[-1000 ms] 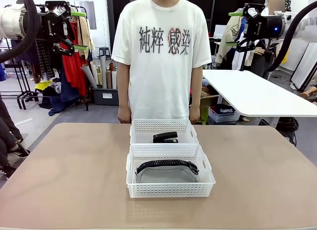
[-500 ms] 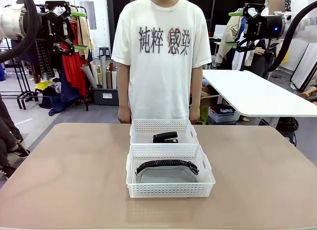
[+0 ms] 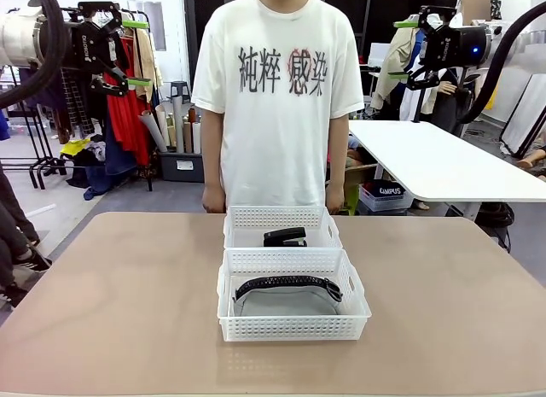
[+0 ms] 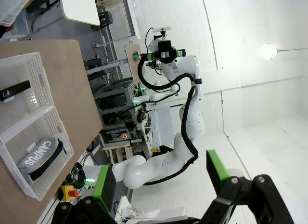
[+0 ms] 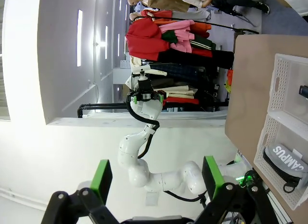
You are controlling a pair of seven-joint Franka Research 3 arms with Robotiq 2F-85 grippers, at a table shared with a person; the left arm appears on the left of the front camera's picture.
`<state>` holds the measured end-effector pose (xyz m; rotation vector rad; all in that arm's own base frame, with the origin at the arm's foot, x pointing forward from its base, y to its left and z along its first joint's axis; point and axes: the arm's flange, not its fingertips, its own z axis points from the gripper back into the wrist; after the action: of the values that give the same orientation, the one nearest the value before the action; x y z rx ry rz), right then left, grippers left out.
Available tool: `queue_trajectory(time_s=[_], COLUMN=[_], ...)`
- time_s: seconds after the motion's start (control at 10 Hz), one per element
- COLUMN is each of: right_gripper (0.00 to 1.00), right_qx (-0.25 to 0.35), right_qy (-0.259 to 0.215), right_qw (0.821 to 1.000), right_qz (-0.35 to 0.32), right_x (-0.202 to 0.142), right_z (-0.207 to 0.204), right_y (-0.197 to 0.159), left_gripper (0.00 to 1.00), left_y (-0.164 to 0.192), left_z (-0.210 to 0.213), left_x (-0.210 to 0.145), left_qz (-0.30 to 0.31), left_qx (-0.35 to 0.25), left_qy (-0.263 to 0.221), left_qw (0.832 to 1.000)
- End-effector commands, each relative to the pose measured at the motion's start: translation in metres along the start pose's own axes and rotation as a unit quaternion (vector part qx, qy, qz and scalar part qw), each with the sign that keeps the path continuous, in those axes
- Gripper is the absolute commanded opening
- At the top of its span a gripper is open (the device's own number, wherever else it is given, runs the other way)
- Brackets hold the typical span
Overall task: Distribute items into two baskets.
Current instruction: Place the picked Stapler into the Organizing basket as instructed by the person.
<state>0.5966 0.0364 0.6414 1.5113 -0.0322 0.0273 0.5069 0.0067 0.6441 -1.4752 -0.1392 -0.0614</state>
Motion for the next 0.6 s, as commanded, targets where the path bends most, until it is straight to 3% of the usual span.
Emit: queue_trajectory(time_s=[0.0,0.5], right_gripper=[1.0,1.0], right_qx=[-0.001,-0.001], right_qy=[-0.004,-0.004], right_qw=[1.0,1.0], right_qz=[-0.003,-0.003], right_x=[-0.0005,-0.0005], right_z=[0.0005,0.0005], right_y=[0.0014,0.0014], left_gripper=[1.0,1.0], left_y=[-0.001,-0.001], left_z=[0.0005,0.0005], left_x=[-0.0012,-0.0012], left_qz=[-0.001,-0.001], left_qx=[0.0,0.0], left_qy=[0.0,0.0], left_qw=[1.0,1.0])
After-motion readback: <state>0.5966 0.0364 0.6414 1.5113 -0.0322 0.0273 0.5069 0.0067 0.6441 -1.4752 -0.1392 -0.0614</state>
